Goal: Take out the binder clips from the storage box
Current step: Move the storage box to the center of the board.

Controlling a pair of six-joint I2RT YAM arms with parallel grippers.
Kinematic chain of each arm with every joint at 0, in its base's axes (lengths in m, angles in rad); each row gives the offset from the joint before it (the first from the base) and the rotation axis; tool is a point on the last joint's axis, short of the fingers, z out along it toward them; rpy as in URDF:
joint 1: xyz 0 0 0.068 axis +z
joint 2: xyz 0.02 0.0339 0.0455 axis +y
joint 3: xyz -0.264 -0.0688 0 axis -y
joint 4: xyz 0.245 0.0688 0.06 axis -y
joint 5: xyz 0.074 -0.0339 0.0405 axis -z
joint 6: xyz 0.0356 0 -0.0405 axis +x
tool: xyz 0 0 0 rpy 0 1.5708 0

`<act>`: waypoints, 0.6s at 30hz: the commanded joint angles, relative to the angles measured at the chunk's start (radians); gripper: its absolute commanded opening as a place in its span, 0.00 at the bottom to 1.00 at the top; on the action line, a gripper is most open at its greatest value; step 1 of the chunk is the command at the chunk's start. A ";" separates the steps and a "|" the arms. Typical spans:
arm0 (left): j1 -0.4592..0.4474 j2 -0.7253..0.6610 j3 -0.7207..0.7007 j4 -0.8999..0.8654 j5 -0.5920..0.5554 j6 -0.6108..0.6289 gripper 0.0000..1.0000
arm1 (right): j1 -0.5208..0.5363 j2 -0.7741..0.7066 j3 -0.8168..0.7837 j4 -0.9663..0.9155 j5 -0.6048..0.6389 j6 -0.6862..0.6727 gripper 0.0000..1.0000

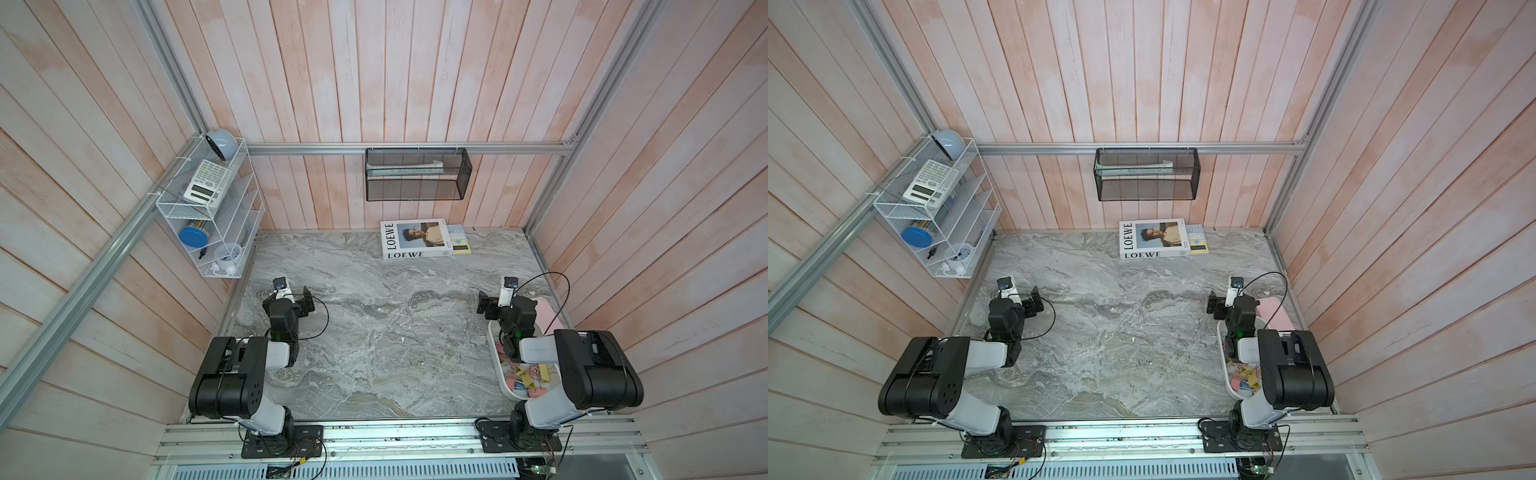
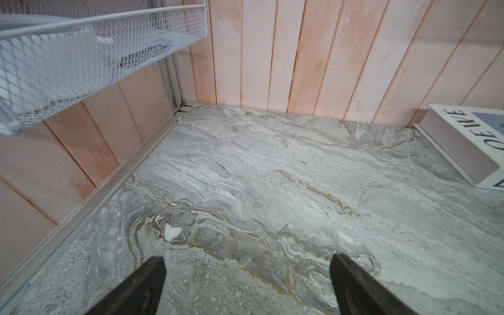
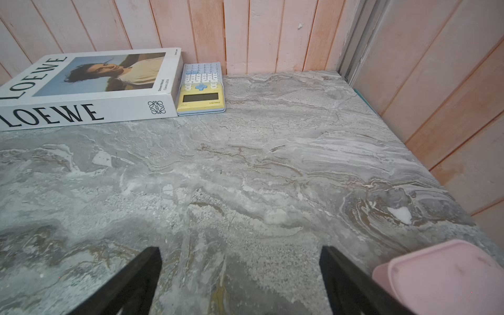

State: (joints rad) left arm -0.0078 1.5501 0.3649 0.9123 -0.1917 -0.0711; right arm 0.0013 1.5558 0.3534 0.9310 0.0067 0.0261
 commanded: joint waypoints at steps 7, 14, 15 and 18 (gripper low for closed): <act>-0.005 0.007 0.010 0.008 -0.010 0.012 1.00 | -0.004 -0.001 0.018 -0.008 0.017 0.014 0.98; 0.008 0.008 0.020 -0.004 0.003 0.001 1.00 | -0.004 -0.003 0.019 -0.013 0.017 0.015 0.98; 0.008 0.008 0.017 -0.006 0.003 0.000 1.00 | -0.004 -0.002 0.020 -0.013 0.017 0.015 0.98; 0.008 0.007 0.016 -0.003 0.003 0.001 1.00 | -0.002 -0.008 0.021 -0.019 0.015 0.009 0.98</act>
State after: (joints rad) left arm -0.0055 1.5501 0.3649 0.9123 -0.1913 -0.0715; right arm 0.0013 1.5558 0.3561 0.9253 0.0097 0.0261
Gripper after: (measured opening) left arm 0.996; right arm 0.979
